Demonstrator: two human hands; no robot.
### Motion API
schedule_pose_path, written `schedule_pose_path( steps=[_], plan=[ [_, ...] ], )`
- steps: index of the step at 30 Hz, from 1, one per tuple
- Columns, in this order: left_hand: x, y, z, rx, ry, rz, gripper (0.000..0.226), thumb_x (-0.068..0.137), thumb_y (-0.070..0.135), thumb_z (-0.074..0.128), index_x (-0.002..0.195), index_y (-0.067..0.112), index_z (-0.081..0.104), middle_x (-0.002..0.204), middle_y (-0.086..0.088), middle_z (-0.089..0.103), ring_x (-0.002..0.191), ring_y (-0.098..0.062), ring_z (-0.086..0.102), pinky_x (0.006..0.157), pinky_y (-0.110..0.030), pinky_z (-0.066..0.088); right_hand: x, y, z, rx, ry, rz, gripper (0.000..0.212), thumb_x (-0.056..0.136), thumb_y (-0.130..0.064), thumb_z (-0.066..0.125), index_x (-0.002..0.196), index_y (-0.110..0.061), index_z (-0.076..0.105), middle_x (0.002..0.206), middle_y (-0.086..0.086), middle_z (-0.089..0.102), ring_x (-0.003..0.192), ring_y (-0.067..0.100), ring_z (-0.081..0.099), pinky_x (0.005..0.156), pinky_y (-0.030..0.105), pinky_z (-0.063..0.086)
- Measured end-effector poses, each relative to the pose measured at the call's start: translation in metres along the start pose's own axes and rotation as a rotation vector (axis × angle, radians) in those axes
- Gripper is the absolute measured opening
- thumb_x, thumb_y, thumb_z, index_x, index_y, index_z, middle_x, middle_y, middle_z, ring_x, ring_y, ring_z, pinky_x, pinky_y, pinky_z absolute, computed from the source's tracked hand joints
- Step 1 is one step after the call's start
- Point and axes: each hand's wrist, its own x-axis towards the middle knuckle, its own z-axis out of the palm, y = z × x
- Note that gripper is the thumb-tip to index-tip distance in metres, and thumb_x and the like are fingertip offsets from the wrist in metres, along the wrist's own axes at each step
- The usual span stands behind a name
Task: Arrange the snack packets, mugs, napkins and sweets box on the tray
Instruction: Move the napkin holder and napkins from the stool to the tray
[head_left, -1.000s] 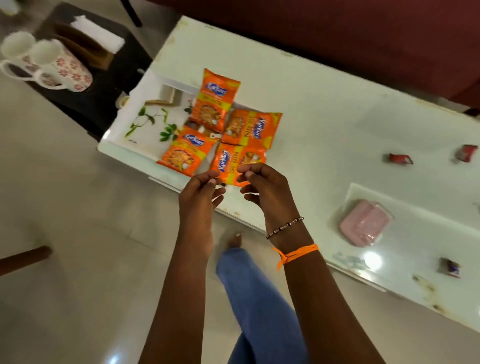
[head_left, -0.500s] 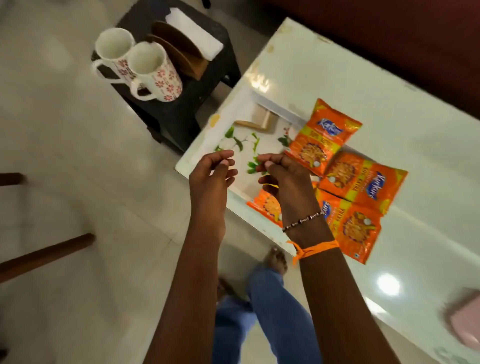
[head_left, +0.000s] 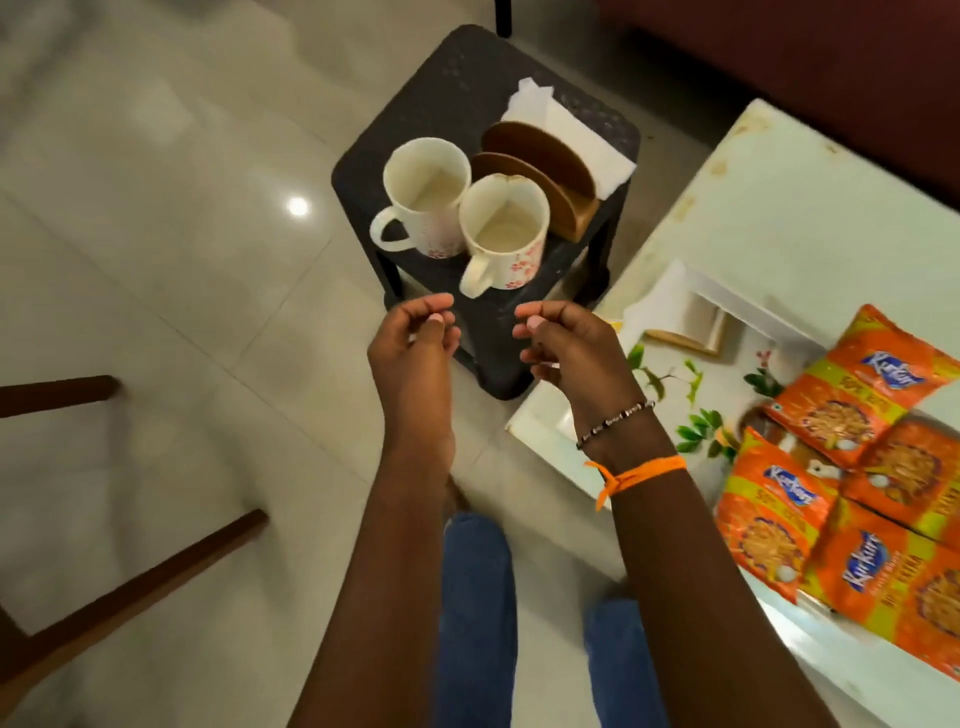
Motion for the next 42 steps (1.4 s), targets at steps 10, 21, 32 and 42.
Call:
schedule_pose_path(
  steps=[10, 21, 32, 42],
  plan=[
    [0.112, 0.029, -0.024, 0.327, -0.183, -0.116, 0.033, 0.098, 0.031, 0.039, 0.128, 0.02, 0.044, 0.117, 0.006, 0.045, 0.103, -0.008, 0.044, 0.087, -0.023, 0.034, 0.063, 0.003, 0.076, -0.111, 0.28, 0.079, 0.027, 0.087, -0.027, 0.058, 0.065, -0.011, 0.058, 0.059, 0.002, 0.048, 0.058, 0.015, 0.042, 0.054, 0.024, 0.032],
    [0.134, 0.033, -0.011, 0.534, -0.288, -0.037, 0.016, 0.092, 0.026, 0.053, 0.083, 0.016, 0.063, 0.097, -0.005, 0.063, 0.102, -0.022, 0.057, 0.093, -0.035, 0.047, 0.066, 0.004, 0.085, -0.063, 0.469, -0.031, 0.022, 0.087, -0.02, 0.057, 0.087, -0.004, 0.071, 0.089, 0.019, 0.064, 0.073, 0.021, 0.05, 0.071, 0.03, 0.038],
    [0.042, -0.006, -0.025, 0.509, -0.447, 0.079, 0.023, 0.091, 0.027, 0.055, 0.072, 0.034, 0.066, 0.085, -0.002, 0.069, 0.094, -0.023, 0.064, 0.093, -0.05, 0.051, -0.021, 0.043, 0.026, -0.161, 0.69, -0.178, 0.025, 0.09, -0.012, 0.053, 0.068, -0.001, 0.051, 0.079, 0.008, 0.044, 0.069, 0.018, 0.044, 0.067, 0.042, 0.044],
    [-0.042, -0.061, 0.025, 0.636, -0.644, 0.18, 0.022, 0.093, 0.02, 0.053, 0.087, 0.006, 0.069, 0.083, -0.014, 0.069, 0.079, -0.03, 0.061, 0.079, -0.044, 0.051, -0.069, 0.105, -0.062, -0.333, 0.866, -0.059, 0.023, 0.09, -0.008, 0.049, 0.076, 0.008, 0.055, 0.101, 0.027, 0.053, 0.081, 0.042, 0.054, 0.068, 0.058, 0.048]
  ],
)
